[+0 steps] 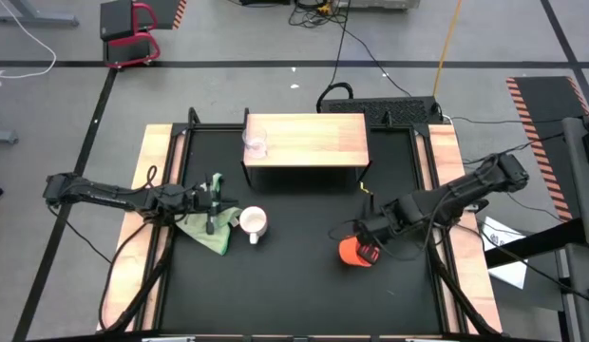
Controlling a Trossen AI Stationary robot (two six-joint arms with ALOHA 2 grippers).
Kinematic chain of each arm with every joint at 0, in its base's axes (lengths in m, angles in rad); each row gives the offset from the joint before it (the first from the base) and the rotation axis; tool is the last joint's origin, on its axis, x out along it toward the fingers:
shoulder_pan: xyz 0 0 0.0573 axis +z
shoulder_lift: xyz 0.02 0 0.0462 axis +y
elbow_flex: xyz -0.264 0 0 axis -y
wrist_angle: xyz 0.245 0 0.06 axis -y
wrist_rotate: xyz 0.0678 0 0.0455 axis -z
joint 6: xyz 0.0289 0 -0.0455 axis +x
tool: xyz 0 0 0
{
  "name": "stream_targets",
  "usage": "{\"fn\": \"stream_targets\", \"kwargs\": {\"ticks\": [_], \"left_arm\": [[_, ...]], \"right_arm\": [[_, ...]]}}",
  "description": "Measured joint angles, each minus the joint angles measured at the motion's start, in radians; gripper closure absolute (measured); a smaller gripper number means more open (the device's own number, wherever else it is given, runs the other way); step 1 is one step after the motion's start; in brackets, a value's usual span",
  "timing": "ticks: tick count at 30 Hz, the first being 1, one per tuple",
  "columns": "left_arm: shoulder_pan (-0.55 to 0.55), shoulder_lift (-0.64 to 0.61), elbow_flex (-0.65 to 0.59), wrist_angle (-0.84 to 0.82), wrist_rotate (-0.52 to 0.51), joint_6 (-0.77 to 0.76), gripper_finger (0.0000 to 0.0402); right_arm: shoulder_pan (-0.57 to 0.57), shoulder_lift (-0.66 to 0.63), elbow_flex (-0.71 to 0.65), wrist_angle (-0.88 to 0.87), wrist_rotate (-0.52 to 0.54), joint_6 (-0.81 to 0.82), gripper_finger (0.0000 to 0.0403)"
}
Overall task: Stack small to large cups/mugs on shelf
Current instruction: Put the orange mug on the shelf
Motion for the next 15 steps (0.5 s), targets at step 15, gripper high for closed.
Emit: {"fn": "stream_targets", "kwargs": {"ticks": [15], "left_arm": [[0.0,0.0,0.0,0.0,0.006,0.014,0.0371]], "right_arm": [[-0.037,0.088,0.0,-0.076,-0.106,-0.076,0.0403]]}}
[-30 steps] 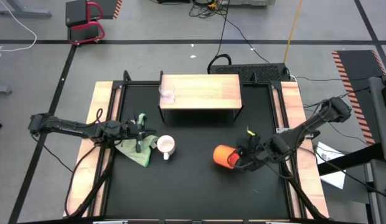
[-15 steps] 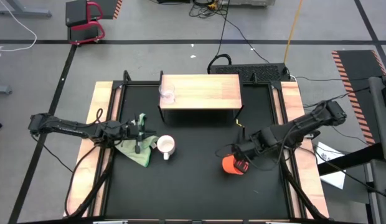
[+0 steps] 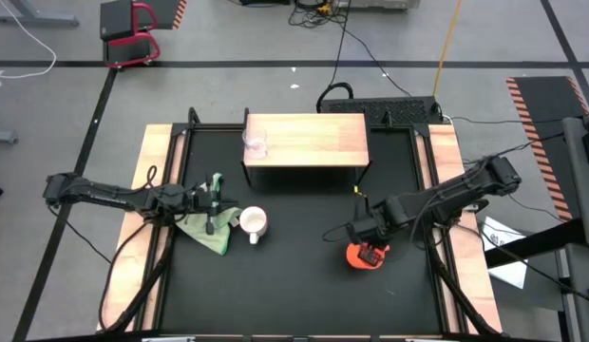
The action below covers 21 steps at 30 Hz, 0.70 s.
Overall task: Stack small to large cups/mugs on shelf
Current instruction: Put the orange mug on the shelf
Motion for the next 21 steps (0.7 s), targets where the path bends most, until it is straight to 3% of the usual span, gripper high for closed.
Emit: {"fn": "stream_targets", "kwargs": {"ticks": [6,21], "left_arm": [[0.0,0.0,0.0,0.0,0.004,-0.001,0.0371],[0.0,0.0,0.0,-0.001,0.005,0.0,0.0371]], "right_arm": [[-0.024,0.055,0.0,-0.014,-0.008,-0.04,0.0403],[-0.035,0.053,0.0,0.071,-0.026,-0.062,0.0396]]}}
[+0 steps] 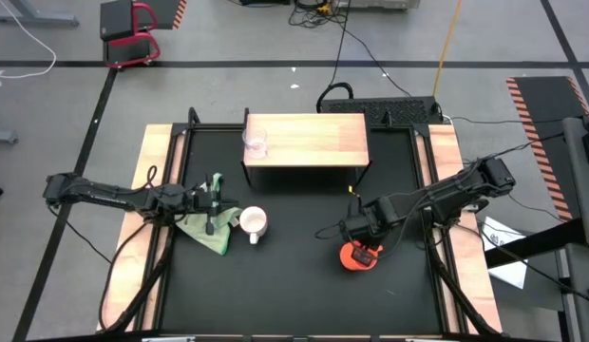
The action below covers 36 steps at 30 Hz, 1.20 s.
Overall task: Stack small to large cups/mugs on shelf
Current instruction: Put the orange mug on the shelf
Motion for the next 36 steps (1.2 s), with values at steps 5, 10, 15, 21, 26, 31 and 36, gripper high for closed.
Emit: {"fn": "stream_targets", "kwargs": {"ticks": [5,10,15,21,26,31,36], "left_arm": [[0.0,0.0,0.0,-0.006,0.013,0.002,0.0371],[0.0,0.0,0.0,-0.007,0.02,0.01,0.0371],[0.0,0.0,0.0,-0.007,0.02,0.015,0.0371],[0.0,0.0,0.0,-0.009,0.02,0.014,0.0371],[0.0,0.0,0.0,-0.025,0.02,0.014,0.0371],[0.0,0.0,0.0,-0.026,0.02,0.008,0.0371],[0.0,0.0,0.0,-0.029,0.02,0.008,0.0371]], "right_arm": [[-0.001,0.0,0.0,-0.03,-0.019,0.022,0.0398],[-0.005,0.0,0.0,-0.148,-0.033,0.056,0.04],[-0.014,0.0,0.0,-0.172,-0.03,0.053,0.04],[-0.025,0.0,0.0,-0.163,-0.03,0.03,0.039],[-0.025,0.0,0.0,-0.146,-0.029,0.013,0.0389],[-0.026,-0.001,-0.009,-0.114,-0.028,0.014,0.0388],[-0.027,0.0,-0.032,-0.093,-0.028,0.021,0.0382]]}}
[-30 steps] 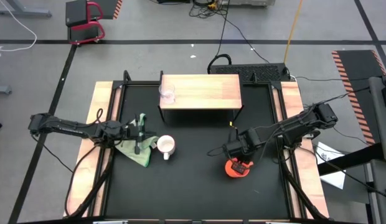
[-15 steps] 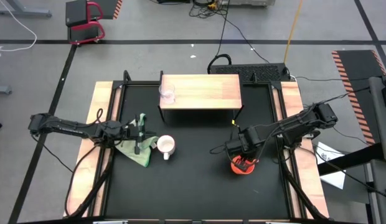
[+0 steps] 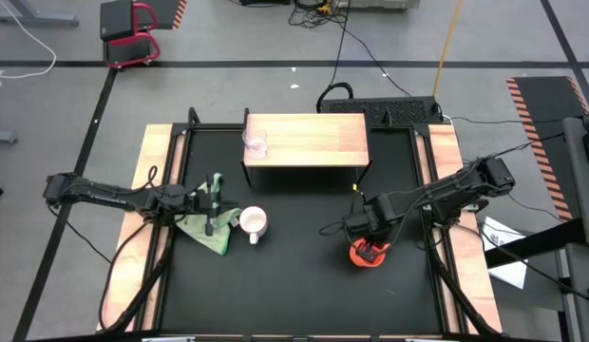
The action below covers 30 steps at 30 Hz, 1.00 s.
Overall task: Stack small to large cups/mugs on shelf
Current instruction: Put the orange mug on the shelf
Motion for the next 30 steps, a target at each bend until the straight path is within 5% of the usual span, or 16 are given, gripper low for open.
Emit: {"fn": "stream_targets", "kwargs": {"ticks": [14,21,30], "left_arm": [[0.0,0.0,0.0,-0.001,0.0,0.014,0.0371],[0.0,0.0,0.0,-0.001,0.022,0.015,0.0371],[0.0,0.0,0.0,0.0,0.023,0.008,0.0371]], "right_arm": [[-0.024,0.0,-0.014,0.051,-0.002,-0.032,0.0288],[-0.025,-0.04,-0.014,0.049,-0.001,-0.093,0.028],[-0.009,-0.1,-0.014,0.057,0.118,-0.379,0.028]]}}
